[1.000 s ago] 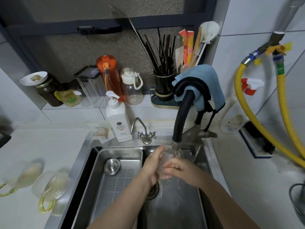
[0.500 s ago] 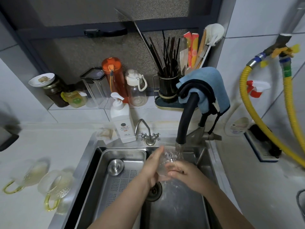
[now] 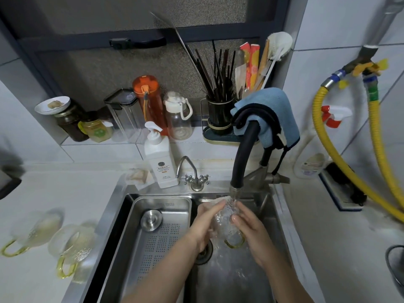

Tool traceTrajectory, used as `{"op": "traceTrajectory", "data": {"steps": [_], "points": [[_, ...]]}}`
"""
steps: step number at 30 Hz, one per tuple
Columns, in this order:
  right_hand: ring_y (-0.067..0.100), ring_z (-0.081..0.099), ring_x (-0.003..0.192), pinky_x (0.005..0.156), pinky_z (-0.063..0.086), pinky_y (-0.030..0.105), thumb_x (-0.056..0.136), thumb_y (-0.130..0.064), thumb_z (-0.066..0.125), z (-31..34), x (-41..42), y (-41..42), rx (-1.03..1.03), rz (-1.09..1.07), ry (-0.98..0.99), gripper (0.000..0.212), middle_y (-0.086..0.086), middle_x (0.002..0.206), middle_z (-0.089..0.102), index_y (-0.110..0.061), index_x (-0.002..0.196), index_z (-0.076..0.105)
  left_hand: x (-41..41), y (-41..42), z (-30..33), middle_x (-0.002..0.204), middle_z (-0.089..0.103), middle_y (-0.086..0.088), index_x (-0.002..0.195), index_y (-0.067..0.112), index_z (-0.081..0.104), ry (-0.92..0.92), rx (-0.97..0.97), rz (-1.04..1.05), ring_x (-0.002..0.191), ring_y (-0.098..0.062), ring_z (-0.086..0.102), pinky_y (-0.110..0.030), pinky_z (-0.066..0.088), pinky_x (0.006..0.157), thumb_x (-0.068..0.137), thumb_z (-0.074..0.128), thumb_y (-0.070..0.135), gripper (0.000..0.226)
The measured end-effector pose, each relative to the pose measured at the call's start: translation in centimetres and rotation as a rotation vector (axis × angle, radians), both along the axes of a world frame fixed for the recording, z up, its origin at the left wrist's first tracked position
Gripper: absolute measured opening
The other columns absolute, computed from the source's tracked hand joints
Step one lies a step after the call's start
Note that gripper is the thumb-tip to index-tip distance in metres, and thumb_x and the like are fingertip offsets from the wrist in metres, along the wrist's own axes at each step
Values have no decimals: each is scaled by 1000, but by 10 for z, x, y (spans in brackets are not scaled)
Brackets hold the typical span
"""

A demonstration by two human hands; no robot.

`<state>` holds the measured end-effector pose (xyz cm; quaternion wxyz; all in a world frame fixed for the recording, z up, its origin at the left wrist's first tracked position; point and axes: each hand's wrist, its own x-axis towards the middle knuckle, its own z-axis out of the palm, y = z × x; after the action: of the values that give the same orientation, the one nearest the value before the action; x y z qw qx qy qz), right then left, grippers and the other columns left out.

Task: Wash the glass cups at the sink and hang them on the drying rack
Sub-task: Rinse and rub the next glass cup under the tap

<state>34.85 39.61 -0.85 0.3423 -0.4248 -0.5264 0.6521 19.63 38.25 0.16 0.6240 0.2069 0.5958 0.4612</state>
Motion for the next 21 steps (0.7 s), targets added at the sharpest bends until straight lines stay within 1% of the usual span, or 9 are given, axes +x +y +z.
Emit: {"op": "traceTrajectory", "data": {"steps": [4, 6, 8, 11, 13, 15, 18, 19, 21], "points": [[7, 48, 130, 110, 39, 40, 88, -37, 58, -6, 4, -6, -86, -71, 116, 52, -12, 143, 48, -53, 134, 38, 11, 2, 2, 121, 57, 3, 126, 24, 44, 121, 9, -104, 104, -11, 58, -34, 51, 83, 67, 78, 59, 77], [9, 40, 136, 114, 34, 45, 91, -41, 54, -7, 7, -7, -107, -77, 117, 48, -13, 148, 40, -56, 133, 37, 17, 6, 1, 135, 50, 1, 137, 33, 38, 184, 4, -113, 118, -16, 54, -40, 48, 98, 56, 76, 72, 97], [8, 38, 137, 115, 32, 46, 89, -45, 52, -6, 9, -9, -129, -91, 116, 45, -16, 149, 36, -56, 130, 36, 23, 10, 4, 143, 41, -2, 144, 30, 31, 257, -5, -128, 127, -22, 47, -42, 42, 107, 56, 73, 76, 107], [5, 45, 129, 112, 36, 45, 88, -50, 54, -3, 7, -12, -155, -112, 96, 35, -21, 141, 44, -64, 117, 41, 32, 18, 7, 142, 34, -8, 139, 20, 37, 434, -65, -148, 130, -25, 41, -38, 40, 106, 71, 67, 69, 89], [3, 49, 124, 108, 40, 43, 88, -52, 55, -3, 5, -11, -174, -131, 104, 35, -19, 139, 48, -63, 119, 43, 38, 21, 13, 133, 33, -4, 133, 22, 41, 510, -52, -163, 126, -24, 41, -36, 37, 105, 76, 61, 70, 77], [6, 50, 125, 101, 46, 42, 84, -57, 58, -4, 3, -8, -195, -139, 120, 48, -14, 144, 46, -57, 129, 40, 39, 24, 13, 126, 36, -2, 133, 24, 40, 562, -21, -153, 125, -24, 42, -37, 36, 104, 82, 55, 68, 69], [10, 50, 126, 91, 51, 35, 81, -61, 60, 1, -6, -1, -204, -113, 110, 65, -11, 146, 43, -52, 139, 34, 28, 24, 15, 131, 44, -8, 133, 22, 44, 618, 26, -86, 125, -25, 45, -36, 36, 106, 90, 53, 52, 53], [11, 48, 128, 95, 49, 37, 80, -63, 60, 6, -10, 1, -200, -96, 98, 69, -12, 147, 41, -51, 141, 32, 23, 23, 17, 130, 46, -8, 132, 21, 45, 610, 38, -64, 123, -25, 47, -36, 37, 107, 88, 55, 54, 56], [13, 43, 132, 107, 41, 46, 79, -65, 58, 13, -19, 8, -180, -79, 56, 74, -12, 150, 38, -47, 144, 28, 15, 18, 21, 129, 51, -7, 130, 21, 48, 563, 50, -30, 119, -22, 53, -38, 41, 106, 70, 61, 69, 79]]}}
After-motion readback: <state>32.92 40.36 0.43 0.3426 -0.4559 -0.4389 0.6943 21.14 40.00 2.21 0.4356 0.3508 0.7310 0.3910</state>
